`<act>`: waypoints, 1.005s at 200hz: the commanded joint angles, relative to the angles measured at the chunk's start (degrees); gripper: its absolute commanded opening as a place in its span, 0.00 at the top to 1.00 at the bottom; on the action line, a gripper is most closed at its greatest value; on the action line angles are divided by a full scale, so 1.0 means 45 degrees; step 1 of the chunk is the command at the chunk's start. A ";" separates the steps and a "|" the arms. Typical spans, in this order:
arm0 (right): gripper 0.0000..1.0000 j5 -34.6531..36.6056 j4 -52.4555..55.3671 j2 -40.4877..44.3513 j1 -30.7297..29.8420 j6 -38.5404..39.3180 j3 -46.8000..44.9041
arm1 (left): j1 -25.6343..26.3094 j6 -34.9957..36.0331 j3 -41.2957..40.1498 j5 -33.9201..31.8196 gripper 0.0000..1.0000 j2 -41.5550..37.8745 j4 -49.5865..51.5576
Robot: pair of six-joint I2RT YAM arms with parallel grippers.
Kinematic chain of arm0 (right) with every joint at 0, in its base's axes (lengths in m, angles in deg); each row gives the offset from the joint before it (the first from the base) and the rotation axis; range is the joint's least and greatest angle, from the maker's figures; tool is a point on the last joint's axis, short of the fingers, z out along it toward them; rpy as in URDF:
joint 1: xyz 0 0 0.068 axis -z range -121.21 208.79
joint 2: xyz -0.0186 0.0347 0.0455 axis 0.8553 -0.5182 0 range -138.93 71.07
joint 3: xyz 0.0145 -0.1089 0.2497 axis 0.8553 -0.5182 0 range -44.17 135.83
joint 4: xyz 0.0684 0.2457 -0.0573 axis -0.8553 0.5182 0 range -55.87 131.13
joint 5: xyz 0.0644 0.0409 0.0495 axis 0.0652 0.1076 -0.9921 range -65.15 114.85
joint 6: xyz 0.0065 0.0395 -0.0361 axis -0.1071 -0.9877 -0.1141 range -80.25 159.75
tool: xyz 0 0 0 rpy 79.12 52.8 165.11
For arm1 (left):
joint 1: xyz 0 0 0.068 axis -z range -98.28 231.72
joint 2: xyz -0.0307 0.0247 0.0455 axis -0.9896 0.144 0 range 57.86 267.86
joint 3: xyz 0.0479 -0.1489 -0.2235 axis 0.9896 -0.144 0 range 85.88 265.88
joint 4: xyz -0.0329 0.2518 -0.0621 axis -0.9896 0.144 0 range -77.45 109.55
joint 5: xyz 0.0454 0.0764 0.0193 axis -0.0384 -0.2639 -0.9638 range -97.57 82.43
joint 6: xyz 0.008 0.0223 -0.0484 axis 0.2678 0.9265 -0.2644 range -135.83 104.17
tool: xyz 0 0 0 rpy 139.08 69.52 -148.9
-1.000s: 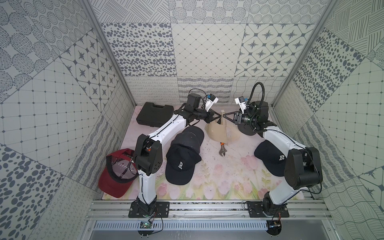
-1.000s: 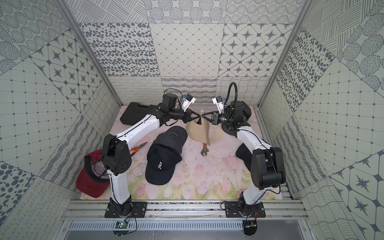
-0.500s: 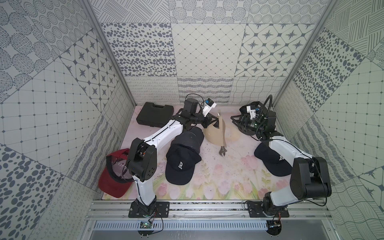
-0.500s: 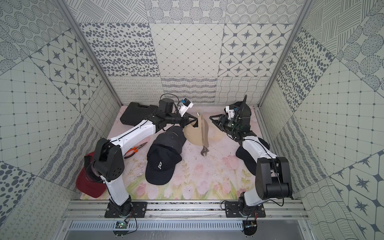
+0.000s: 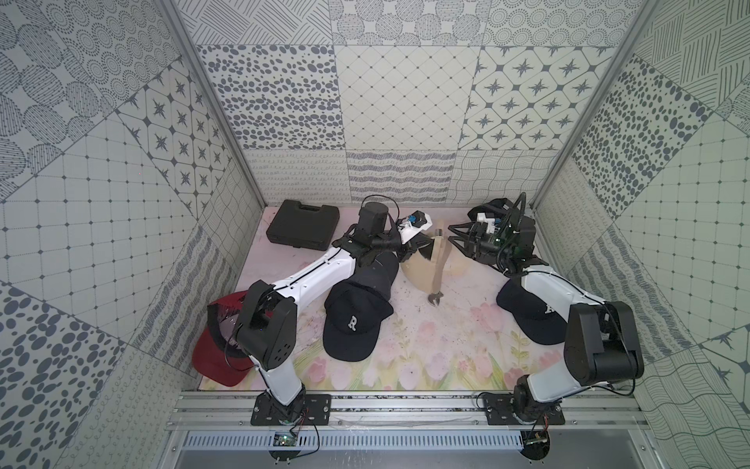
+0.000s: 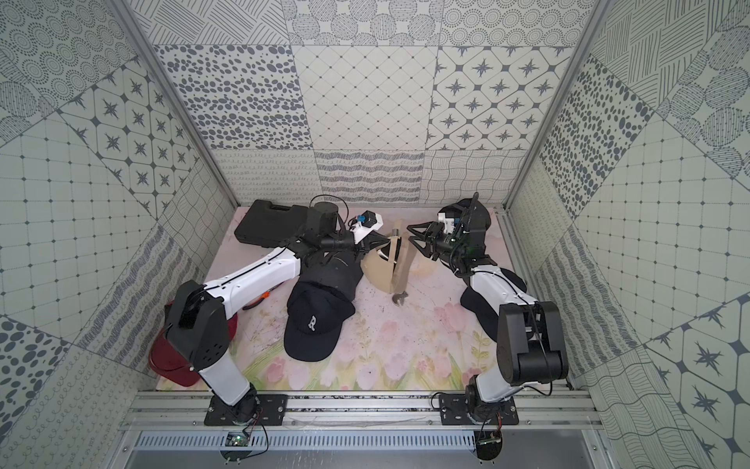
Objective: Open the adjustable buckle of the baseball cap
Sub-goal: Adjust the baseball cap.
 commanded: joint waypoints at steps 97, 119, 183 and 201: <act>0.52 0.0038 -0.1058 0.0844 -0.1199 -0.1211 0.0214 | 0.0385 0.2600 0.0349 -0.0082 1.00 -0.0035 -0.0480; 0.53 0.0154 -0.1065 0.0982 -0.1406 -0.1214 0.0276 | 0.0429 0.2673 0.0429 -0.0121 1.00 0.0021 -0.0276; 0.82 0.0510 -0.0866 0.1307 -0.1615 -0.1031 0.0076 | 0.0449 0.2420 0.0744 -0.0469 1.00 0.0302 -0.0035; 0.87 0.0560 -0.0775 0.1343 -0.1615 -0.0871 0.0143 | 0.0465 0.2367 0.0741 -0.0569 1.00 0.0293 -0.0049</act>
